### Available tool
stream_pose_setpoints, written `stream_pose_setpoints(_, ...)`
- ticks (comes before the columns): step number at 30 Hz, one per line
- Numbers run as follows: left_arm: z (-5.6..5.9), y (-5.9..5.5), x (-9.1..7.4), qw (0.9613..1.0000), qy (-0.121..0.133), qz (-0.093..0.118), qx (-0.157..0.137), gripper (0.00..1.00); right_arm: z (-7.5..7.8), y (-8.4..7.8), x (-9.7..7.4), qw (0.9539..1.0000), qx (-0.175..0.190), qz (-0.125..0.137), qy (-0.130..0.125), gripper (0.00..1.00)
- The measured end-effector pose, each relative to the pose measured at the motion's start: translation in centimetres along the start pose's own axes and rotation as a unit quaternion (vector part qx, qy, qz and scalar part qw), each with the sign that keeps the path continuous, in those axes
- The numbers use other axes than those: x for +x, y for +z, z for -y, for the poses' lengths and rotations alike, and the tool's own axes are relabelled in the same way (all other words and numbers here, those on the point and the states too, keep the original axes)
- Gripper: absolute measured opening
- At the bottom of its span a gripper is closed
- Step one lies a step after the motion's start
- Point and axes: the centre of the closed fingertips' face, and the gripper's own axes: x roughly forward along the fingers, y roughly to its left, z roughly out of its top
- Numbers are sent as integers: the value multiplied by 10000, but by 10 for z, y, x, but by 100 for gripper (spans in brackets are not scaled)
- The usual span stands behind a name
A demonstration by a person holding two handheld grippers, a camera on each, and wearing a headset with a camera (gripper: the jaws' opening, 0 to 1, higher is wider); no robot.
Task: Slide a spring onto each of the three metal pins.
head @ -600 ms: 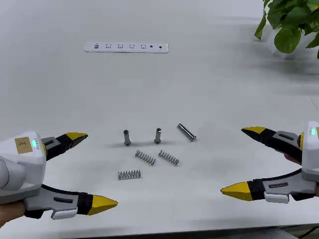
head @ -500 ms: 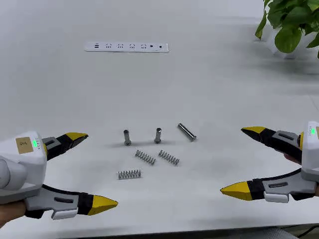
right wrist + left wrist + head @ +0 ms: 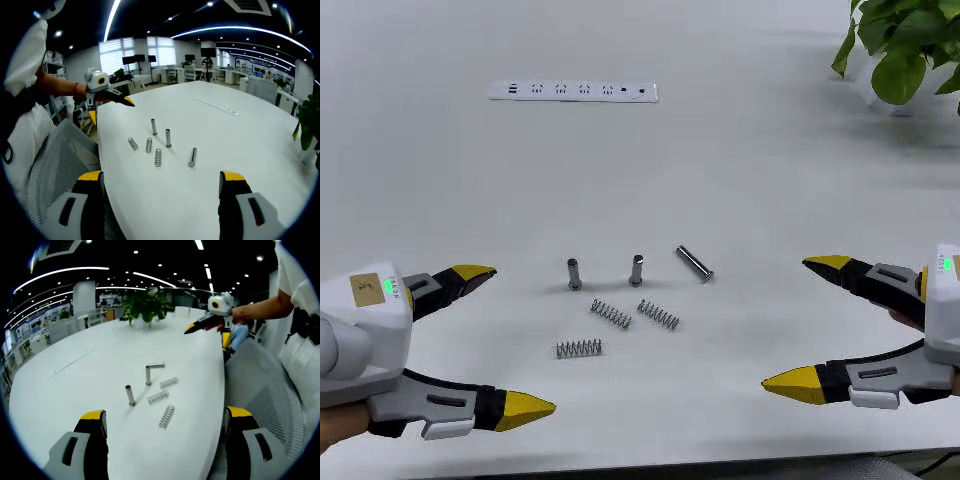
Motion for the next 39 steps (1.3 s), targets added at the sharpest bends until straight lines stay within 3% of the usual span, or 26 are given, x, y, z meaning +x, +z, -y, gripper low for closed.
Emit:
stream_pose_setpoints(14, 2, 2, 2, 10000, -37, 29, -21, 100, 12, 8, 3, 10000, -63, -52, 0, 95)
stream_pose_setpoints(28, -3, 2, 2, 9999, -37, 97, -84, 100, 33, 42, 24, 9994, -276, -198, 35, 86)
stream_pose_setpoints(32, -4, 3, 3, 9999, -18, 115, -107, 100, 42, 44, 37, 9987, -236, -454, 51, 78)
stream_pose_setpoints(34, -5, 3, 3, 9999, -5, 116, -126, 100, 54, 41, 46, 9981, -223, -567, 52, 75)
stream_pose_setpoints(35, -6, 3, 3, 9998, -5, 118, -137, 100, 59, 38, 50, 9969, -101, -784, -19, 73)
stream_pose_setpoints(39, -8, 1, 5, 9998, -7, 124, -153, 100, 67, 42, 64, 9942, -96, -1069, -86, 64)
